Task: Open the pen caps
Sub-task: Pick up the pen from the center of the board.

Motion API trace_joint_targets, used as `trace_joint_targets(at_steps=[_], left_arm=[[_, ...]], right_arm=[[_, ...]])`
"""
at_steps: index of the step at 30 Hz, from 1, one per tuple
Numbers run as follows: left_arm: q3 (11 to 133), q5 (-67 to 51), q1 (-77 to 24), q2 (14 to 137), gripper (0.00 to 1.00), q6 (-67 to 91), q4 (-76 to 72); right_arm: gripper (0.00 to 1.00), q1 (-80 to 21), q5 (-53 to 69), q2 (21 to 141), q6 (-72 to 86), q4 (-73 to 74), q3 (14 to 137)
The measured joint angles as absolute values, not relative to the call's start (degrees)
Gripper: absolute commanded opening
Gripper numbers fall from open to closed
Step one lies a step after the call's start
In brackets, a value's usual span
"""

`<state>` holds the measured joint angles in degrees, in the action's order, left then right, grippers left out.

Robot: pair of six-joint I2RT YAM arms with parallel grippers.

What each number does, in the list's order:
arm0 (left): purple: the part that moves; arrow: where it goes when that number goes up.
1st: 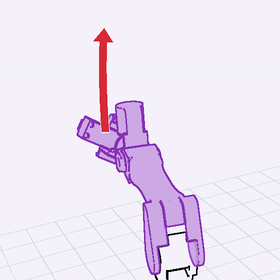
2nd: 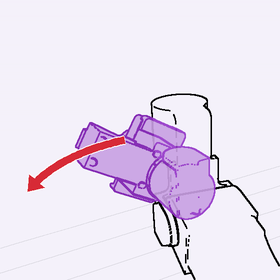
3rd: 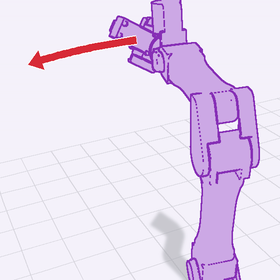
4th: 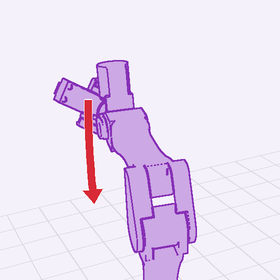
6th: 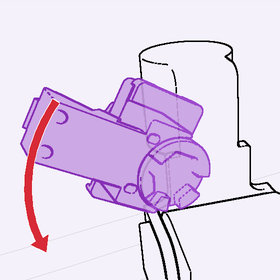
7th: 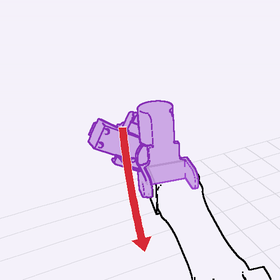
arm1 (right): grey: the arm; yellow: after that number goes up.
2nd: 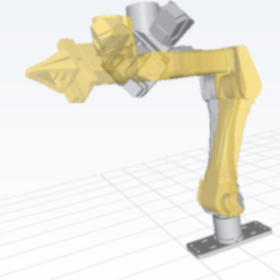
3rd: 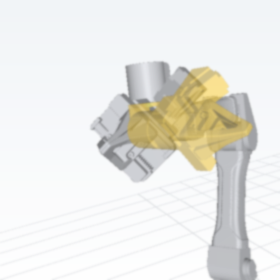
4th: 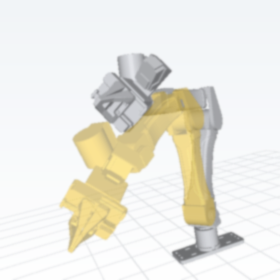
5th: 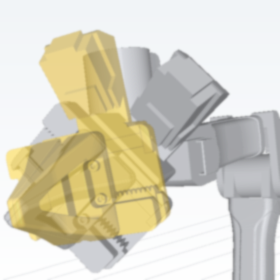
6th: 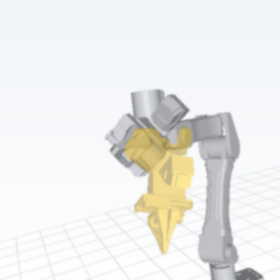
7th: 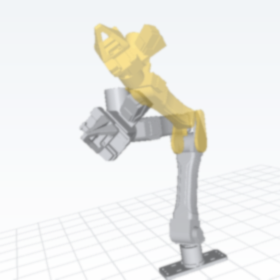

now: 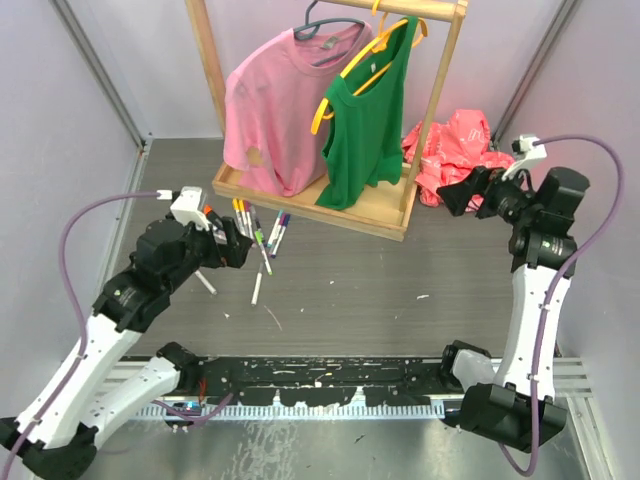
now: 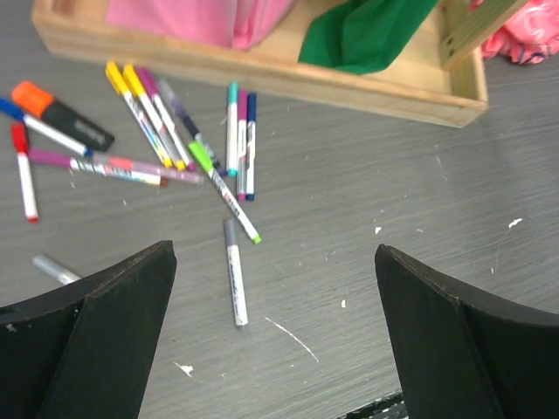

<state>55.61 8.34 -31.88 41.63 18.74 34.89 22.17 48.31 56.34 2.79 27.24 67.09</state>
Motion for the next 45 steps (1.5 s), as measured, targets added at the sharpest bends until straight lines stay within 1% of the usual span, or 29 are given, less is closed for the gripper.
trace_joint_targets(at_steps=[1,7,10,13,16,21,26,33,36,40,43,45], left_arm=[[53.0,6.0,-29.2,41.6,0.98,20.0,33.6],[45.0,-2.2,-20.7,42.5,0.98,24.8,29.3],[41.6,-5.3,-18.5,42.5,0.98,26.9,26.8],[39.4,-5.7,-19.8,42.5,0.98,28.0,25.0],[38.3,-5.4,-23.5,42.6,0.98,28.3,23.3],[36.2,-5.4,-28.4,44.3,0.98,29.6,17.8],[33.5,-5.4,-29.9,47.0,1.00,31.3,13.4],[33.3,-4.8,-30.4,53.7,0.96,33.6,8.6],[33.3,-3.1,-30.4,56.4,0.89,33.9,7.2],[35.8,-0.8,-30.5,62.5,0.70,32.9,8.3],[41.3,1.7,-30.6,69.5,0.61,31.4,10.8],[45.4,3.9,-30.6,74.4,0.52,30.2,12.2]], right_arm=[[1.00,21.1,47.0,56.4,3.0,27.0,65.8],[1.00,15.9,39.6,56.5,4.7,26.4,59.1],[1.00,13.8,36.4,56.5,5.4,25.7,56.2],[1.00,12.4,34.2,56.5,5.9,24.8,54.2],[1.00,11.6,33.1,56.5,5.8,23.3,52.1],[1.00,10.7,35.8,56.2,0.6,20.8,47.0],[1.00,10.2,39.5,56.1,-5.7,20.5,44.3],[1.00,10.1,42.7,56.1,-12.4,20.9,43.8],[1.00,10.1,42.7,55.8,-14.9,21.4,43.8],[1.00,9.7,42.7,55.6,-16.8,21.9,43.9],[1.00,9.0,42.6,55.6,-17.7,22.4,43.9],[1.00,8.7,42.5,55.6,-17.9,22.4,43.9]])
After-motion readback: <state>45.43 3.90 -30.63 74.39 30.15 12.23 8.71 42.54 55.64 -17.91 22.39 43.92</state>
